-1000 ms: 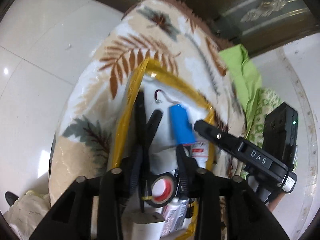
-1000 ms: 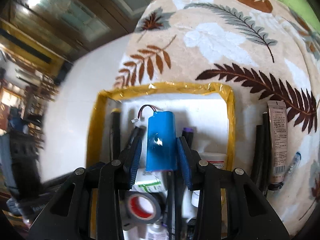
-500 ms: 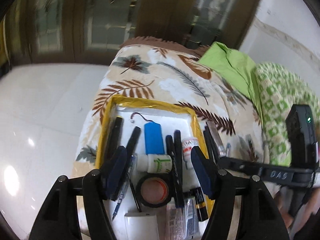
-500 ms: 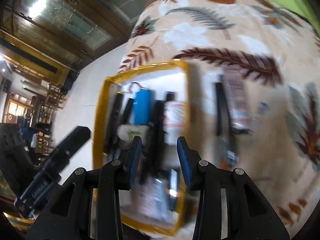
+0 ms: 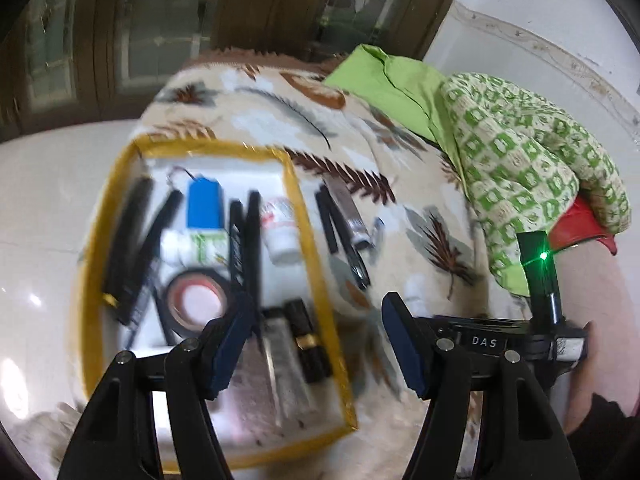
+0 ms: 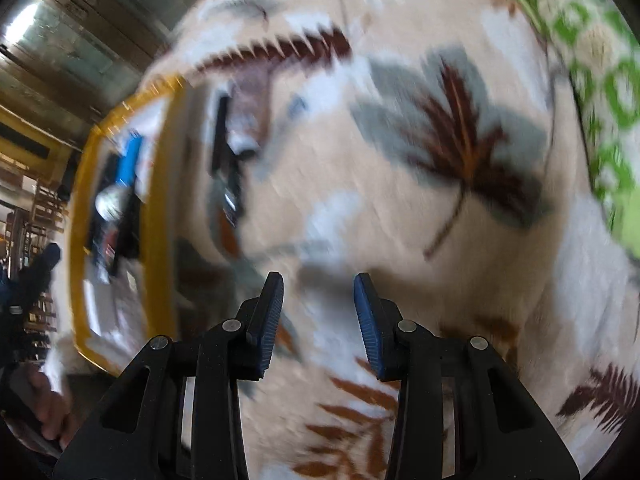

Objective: Organize objects
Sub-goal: 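Reach the right tool to the clear plastic pen and grasp it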

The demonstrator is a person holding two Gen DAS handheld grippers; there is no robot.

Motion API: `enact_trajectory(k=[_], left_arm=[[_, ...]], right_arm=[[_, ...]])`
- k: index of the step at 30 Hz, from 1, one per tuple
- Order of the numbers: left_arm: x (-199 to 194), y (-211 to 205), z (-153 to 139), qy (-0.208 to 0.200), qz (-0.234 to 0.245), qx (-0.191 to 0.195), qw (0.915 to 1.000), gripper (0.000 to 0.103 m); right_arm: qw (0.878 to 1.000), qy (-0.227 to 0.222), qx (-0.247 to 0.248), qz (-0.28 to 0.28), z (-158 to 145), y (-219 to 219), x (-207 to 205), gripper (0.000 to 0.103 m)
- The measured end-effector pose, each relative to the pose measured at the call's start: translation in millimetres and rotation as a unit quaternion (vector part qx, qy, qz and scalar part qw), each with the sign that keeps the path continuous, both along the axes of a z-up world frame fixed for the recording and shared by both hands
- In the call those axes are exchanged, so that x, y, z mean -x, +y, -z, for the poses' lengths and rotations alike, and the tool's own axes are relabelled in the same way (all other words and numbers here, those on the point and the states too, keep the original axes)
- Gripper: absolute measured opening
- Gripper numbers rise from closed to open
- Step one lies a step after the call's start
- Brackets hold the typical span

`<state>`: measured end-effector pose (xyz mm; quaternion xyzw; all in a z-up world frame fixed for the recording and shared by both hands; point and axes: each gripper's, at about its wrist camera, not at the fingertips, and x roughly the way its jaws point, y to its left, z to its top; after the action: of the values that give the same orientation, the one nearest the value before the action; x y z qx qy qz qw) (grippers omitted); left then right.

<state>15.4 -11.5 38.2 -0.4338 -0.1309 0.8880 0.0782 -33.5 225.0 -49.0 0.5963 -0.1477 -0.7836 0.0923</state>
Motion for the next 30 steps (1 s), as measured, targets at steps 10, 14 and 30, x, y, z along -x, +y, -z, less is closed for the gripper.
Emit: enact_trajectory(k=[10,14,30], left_arm=[[2,-7,14,-0.032,0.01,-0.048,0.9982,0.067],[1,-8,12,-0.028,0.014,-0.064,0.9975,0.067],[5,7,10,-0.015,0.034,-0.005,0.9993,0.067]], right_arm=[[1.0,0.012,0.006,-0.024,-3,5,5,0.038],[0.998,0.056,0.017,-0.031,-19,-4,19,0.038],[0.998,0.058,-0.023,-0.021,-11,-31,93,0.023]])
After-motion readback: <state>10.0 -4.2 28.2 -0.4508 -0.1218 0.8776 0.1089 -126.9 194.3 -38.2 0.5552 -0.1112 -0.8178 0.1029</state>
